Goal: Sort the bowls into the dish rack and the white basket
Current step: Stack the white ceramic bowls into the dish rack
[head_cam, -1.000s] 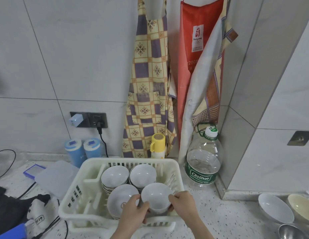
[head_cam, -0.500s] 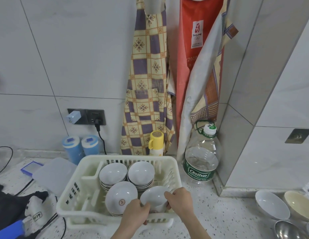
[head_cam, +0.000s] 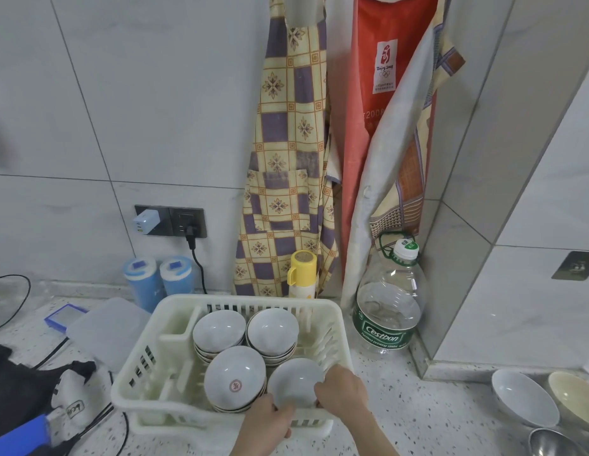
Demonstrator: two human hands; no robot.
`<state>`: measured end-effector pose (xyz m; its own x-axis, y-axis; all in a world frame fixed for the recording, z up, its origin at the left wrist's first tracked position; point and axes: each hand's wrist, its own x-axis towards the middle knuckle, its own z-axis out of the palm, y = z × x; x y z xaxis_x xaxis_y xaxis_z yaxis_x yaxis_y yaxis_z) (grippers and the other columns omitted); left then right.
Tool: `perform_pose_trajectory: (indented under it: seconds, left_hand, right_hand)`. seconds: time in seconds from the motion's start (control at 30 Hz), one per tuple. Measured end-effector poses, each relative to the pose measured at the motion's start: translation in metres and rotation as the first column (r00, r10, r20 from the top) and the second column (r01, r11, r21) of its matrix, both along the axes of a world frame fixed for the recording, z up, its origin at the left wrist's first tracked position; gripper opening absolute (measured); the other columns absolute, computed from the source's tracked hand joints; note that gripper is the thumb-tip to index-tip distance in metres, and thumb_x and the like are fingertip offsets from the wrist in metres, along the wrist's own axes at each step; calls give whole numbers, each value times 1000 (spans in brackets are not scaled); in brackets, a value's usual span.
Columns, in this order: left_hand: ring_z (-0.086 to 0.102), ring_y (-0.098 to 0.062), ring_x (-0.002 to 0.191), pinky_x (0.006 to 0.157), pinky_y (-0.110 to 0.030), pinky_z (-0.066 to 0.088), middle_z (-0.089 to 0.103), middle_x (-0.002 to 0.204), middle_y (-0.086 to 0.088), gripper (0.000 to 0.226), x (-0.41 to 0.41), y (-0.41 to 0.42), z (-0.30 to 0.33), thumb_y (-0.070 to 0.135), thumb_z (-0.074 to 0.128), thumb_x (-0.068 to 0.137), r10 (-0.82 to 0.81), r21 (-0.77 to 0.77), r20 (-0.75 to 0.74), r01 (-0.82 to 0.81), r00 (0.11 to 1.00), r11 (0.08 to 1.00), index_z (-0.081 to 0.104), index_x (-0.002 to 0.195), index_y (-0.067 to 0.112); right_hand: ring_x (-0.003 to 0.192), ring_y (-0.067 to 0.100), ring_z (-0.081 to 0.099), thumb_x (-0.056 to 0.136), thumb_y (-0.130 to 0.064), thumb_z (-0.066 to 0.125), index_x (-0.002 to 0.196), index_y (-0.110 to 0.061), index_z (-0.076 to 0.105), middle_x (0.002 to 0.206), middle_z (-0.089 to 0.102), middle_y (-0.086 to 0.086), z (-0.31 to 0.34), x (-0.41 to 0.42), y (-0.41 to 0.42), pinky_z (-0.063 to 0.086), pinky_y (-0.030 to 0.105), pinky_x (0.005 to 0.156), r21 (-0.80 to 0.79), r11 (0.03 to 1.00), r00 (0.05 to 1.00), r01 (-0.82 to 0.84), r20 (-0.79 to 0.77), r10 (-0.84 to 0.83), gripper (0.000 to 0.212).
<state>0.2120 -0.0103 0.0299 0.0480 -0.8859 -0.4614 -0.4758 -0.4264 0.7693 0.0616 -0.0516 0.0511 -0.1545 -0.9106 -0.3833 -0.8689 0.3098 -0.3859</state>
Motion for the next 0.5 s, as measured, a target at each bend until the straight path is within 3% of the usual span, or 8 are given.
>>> perform_pose_trajectory:
  seconds: [0.13,0.23,0.33,0.5]
  left_hand:
    - [70,-11,69,48,-18,40,63,73,4,20,-2,2,2,38,56,83,11,12,-55,-10,998,1000,60,91,20]
    - [65,-14,67,64,-22,47,62,77,6,16,-1,3,-2,35,54,74,1,-45,-70,-4,998,999,61,86,26]
    - [65,-16,79,82,-27,50,60,79,11,11,0,5,-7,23,56,84,3,-49,-76,-7,997,999,58,90,32]
    - [69,-20,88,79,-24,48,59,82,10,35,2,8,-15,20,56,86,5,-57,-85,-10,996,998,60,120,25]
  right_hand:
    - [78,17,54,84,-15,50,85,-17,50,68,47,-8,-2,2,-1,36,20,54,30,998,997,-49,-56,51,2]
    - [92,18,62,86,-16,50,104,-18,55,82,55,-5,-6,3,-3,41,22,67,35,997,993,-69,-93,72,19]
    - [97,17,64,90,-18,50,115,-17,57,104,66,-1,-9,4,-4,42,23,70,38,997,990,-63,-126,68,27]
    - [110,17,63,94,-27,53,133,-15,42,125,61,-1,-16,6,0,48,25,82,-72,997,984,-35,-174,22,42]
